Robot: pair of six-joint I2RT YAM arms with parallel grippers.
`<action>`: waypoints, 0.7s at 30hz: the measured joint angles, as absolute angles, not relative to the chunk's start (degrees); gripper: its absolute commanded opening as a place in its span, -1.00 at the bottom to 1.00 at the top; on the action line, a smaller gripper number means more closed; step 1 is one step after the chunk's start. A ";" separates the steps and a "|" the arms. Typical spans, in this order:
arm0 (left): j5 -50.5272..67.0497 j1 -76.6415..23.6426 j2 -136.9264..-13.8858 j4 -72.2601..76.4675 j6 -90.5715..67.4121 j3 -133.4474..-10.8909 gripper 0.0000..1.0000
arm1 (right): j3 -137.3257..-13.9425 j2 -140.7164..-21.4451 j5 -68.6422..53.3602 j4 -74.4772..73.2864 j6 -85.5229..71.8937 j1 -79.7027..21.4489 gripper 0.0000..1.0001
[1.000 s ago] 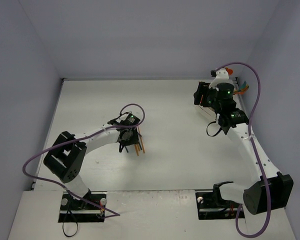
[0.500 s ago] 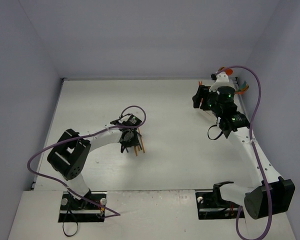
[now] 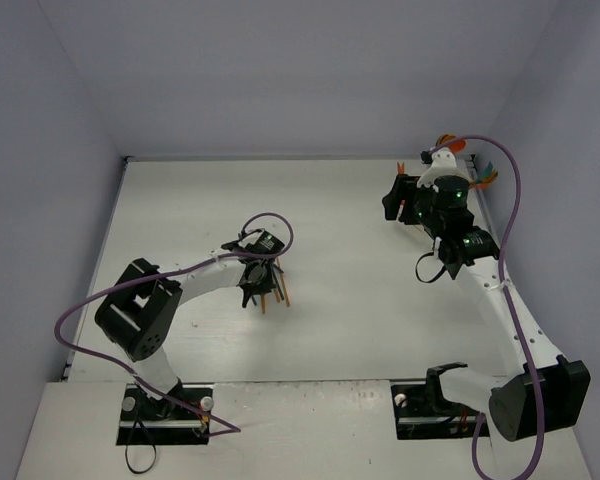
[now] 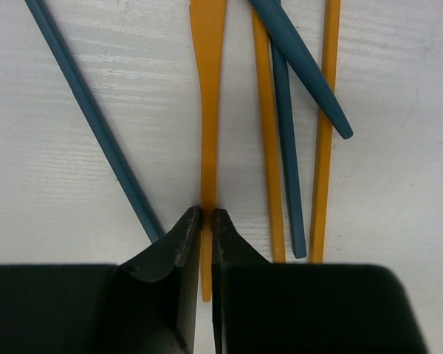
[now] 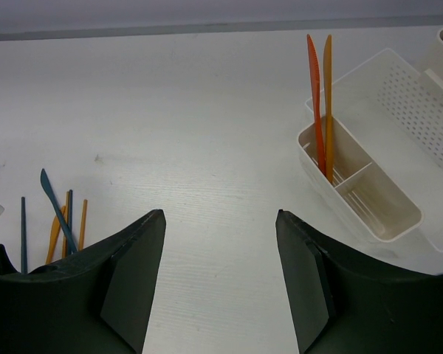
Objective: Sort the eating utensils into containers
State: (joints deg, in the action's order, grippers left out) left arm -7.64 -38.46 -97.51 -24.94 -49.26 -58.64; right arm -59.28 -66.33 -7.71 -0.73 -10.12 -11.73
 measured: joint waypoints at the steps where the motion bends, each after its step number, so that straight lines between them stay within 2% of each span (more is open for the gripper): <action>1: -8.03 -38.53 -97.51 -25.20 -48.95 -58.71 -1.00 | -59.24 -66.30 -7.94 -0.73 -10.25 -11.73 0.18; 11: -13.70 -38.56 -95.62 -32.81 -46.62 -58.85 -1.00 | -59.22 -65.23 -9.26 -0.71 -10.70 -11.85 0.20; 21: -16.05 -38.55 -83.94 -35.54 -44.04 -58.85 -1.00 | -60.97 -66.42 -15.78 -1.06 -11.11 -16.58 0.30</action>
